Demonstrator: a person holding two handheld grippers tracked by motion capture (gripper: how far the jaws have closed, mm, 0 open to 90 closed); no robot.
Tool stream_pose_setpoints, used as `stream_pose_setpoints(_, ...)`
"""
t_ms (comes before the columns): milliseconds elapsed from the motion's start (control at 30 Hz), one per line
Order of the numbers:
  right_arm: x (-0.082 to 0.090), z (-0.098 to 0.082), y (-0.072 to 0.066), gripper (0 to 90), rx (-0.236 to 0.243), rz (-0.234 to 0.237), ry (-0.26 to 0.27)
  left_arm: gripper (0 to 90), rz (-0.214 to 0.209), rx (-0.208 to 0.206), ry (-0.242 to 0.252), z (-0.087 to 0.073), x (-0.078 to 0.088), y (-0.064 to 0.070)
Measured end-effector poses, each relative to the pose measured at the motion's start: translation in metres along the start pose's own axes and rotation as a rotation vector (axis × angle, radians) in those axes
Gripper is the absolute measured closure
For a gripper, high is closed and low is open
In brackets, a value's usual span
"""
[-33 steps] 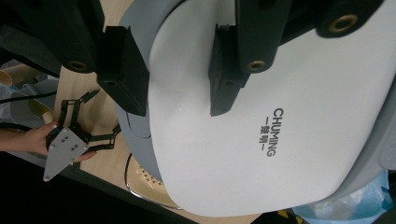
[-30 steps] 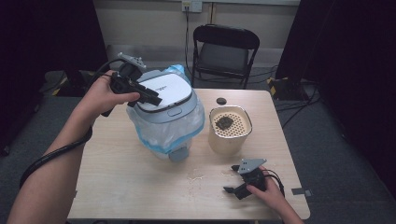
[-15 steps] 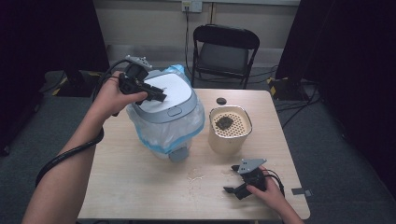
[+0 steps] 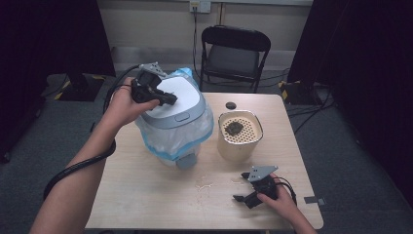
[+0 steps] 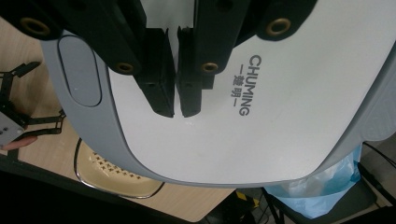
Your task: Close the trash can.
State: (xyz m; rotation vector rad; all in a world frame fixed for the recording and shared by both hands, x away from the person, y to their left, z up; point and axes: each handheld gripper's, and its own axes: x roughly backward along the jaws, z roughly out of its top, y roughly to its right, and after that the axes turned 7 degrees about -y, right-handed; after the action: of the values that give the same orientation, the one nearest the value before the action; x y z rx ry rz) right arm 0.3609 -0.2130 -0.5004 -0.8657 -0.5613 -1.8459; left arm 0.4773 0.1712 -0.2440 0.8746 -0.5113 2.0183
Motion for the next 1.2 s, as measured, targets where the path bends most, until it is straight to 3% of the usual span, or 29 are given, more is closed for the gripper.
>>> stream_pose_setpoints(100,0.000,0.000,0.000,10.6,0.000,0.000,0.000,85.1,-0.007,0.010,0.014,-0.002,0.000,0.000)
stream_pose_setpoints(200,0.000,0.000,0.000,10.6,0.000,0.000,0.000,83.6,0.020,-0.003,-0.004,0.001,0.001,0.000)
stream_pose_setpoints(267,0.000,0.000,0.000,10.6,0.000,0.000,0.000,63.7,0.026,0.020,-0.008,0.001,0.001,-0.002)
stream_pose_setpoints(333,0.000,0.000,0.000,10.6,0.000,0.000,0.000,54.6,0.020,0.015,-0.019,0.001,0.002,-0.001)
stream_pose_setpoints(400,0.000,0.000,0.000,10.6,-0.001,0.000,0.000,35.7,0.045,0.017,-0.059,0.002,0.004,-0.001)
stream_pose_setpoints(567,0.000,0.000,0.000,10.6,-0.003,-0.002,0.000,22.1,0.024,0.031,-0.063,-0.007,0.015,0.001)
stream_pose_setpoints(833,0.000,0.000,0.000,10.5,-0.004,-0.004,0.000,17.6,-0.029,0.030,-0.025,-0.025,0.041,0.007)
stream_pose_setpoints(967,0.000,0.000,0.000,9.5,-0.002,-0.001,-0.001,17.6,-0.034,0.042,-0.001,-0.035,0.052,0.010)
stream_pose_setpoints(1200,0.000,0.000,-0.001,8.5,0.004,-0.001,-0.003,17.5,-0.048,0.074,0.039,-0.067,0.064,0.013)
